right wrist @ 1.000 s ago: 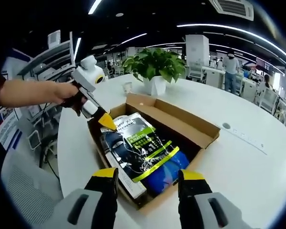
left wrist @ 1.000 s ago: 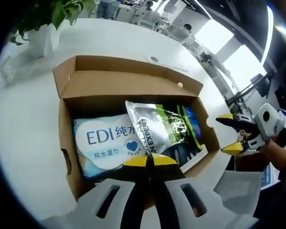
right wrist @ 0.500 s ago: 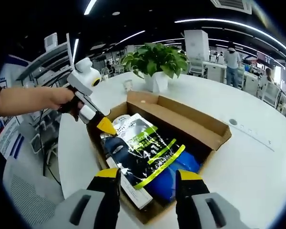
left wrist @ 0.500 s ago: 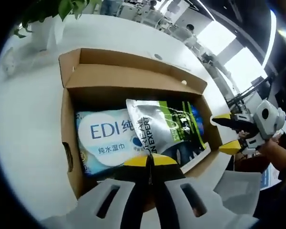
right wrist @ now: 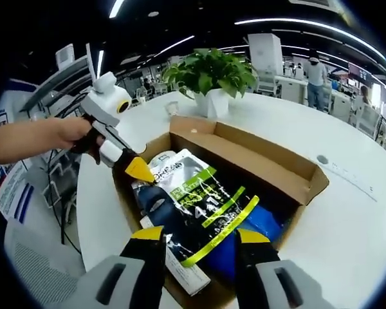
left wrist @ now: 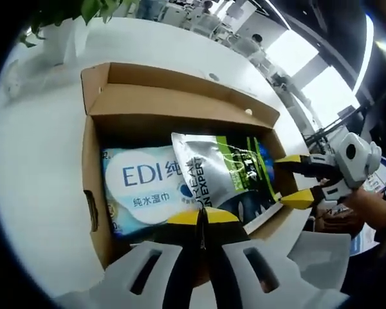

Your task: Operate the shoe box by opening the lid, removing the specified soft item, and placing it in the target area until the item is outside and the box remains undamaged.

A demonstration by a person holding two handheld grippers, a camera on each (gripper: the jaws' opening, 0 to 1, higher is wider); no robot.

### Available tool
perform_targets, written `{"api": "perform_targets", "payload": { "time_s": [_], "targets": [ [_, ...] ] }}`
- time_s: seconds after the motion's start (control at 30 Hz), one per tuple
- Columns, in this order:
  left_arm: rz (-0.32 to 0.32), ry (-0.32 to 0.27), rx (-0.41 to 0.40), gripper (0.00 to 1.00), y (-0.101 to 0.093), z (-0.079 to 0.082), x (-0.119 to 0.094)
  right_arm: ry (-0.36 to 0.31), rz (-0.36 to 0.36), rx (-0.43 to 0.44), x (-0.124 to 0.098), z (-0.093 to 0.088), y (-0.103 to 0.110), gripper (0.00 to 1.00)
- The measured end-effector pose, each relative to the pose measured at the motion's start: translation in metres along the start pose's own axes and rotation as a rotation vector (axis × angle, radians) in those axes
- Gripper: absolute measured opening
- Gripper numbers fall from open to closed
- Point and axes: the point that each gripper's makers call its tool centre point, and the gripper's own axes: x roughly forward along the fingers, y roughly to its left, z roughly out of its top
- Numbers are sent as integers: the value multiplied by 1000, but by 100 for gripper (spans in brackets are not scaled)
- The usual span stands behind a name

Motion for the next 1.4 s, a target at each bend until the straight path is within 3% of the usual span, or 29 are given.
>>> {"api": "perform_targets", "payload": {
  "time_s": [0.57,1.17,1.4],
  "targets": [
    [2,-5,-3,0,5,-2,-2,78,-7,40,18,-14,-4,37],
    [0,-19,-28,0,12,-4,-6,111,-18,51,29,-7,-6,36],
    [2,-25,-34,0,16,-4,-9,126,9,70,33,-6,-3,36]
  ]
}}
